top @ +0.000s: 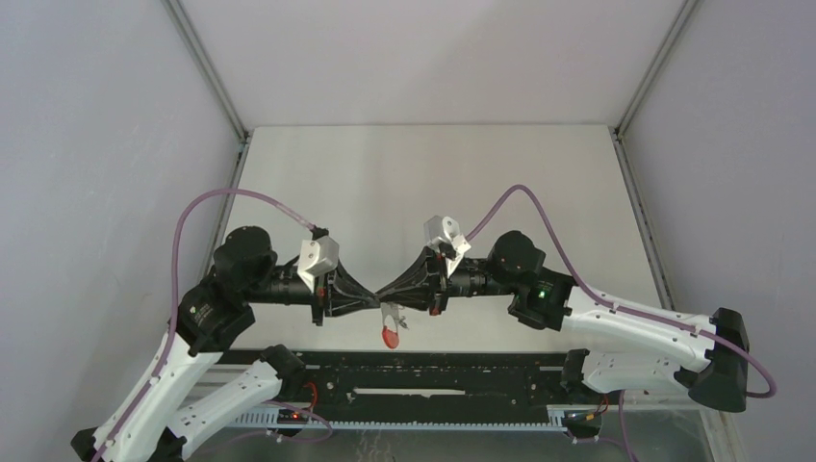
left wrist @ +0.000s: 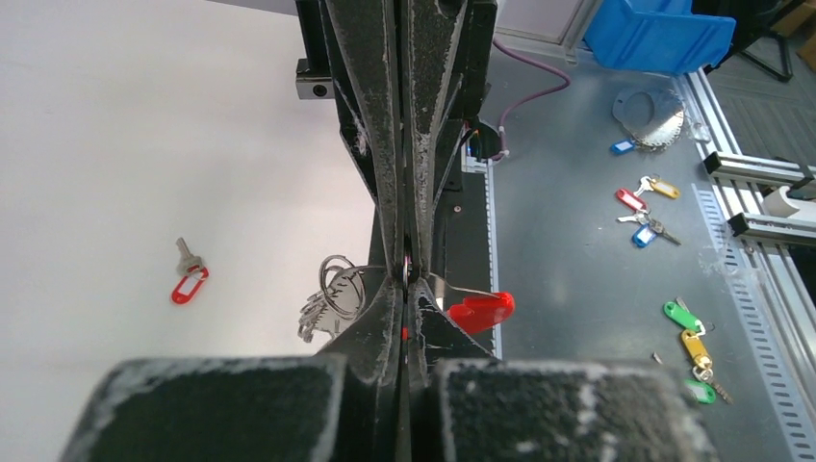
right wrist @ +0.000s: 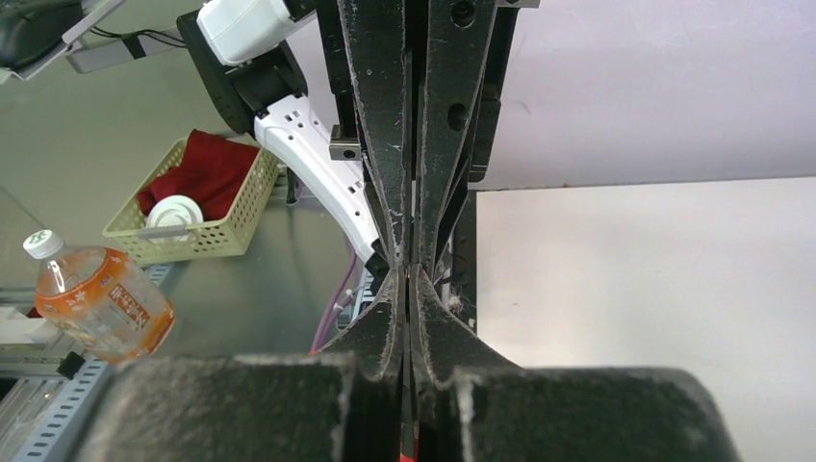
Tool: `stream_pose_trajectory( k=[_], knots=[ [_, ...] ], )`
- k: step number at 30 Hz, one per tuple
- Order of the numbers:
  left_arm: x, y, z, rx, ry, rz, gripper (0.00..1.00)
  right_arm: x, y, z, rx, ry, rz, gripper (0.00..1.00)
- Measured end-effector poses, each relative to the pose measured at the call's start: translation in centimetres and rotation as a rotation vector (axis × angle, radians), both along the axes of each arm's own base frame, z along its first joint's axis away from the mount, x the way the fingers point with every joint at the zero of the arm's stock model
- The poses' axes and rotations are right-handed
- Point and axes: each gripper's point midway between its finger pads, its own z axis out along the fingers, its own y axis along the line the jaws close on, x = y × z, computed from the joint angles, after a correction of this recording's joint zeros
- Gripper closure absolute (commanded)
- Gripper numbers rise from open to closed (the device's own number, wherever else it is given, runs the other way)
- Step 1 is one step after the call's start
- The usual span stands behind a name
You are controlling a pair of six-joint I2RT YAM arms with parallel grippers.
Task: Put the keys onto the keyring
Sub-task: Adjust the keyring.
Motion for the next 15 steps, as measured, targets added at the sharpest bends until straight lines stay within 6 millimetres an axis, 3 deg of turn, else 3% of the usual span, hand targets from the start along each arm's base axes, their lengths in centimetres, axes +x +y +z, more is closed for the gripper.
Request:
stream_pose_trajectory(
  k=[2,6,15],
  knots=[
    [0.1,0.0,0.0,0.001,-0.005,0.005,1.00,0.0,0.0,0.0,-0.001,-0.003,-0.002,0.73],
    [0.5,0.3,-0.6,0.025,-0.049,0.017,1.00,-0.3,-0.8,0.3,0.001,-0.015,-0.001,0.59],
    [1.6,1.4,-2.2,0.105,-0.219,0.034,1.00,0.0,-4.5,3.5,0.072,-0.066,-0.054,0.46]
  ],
)
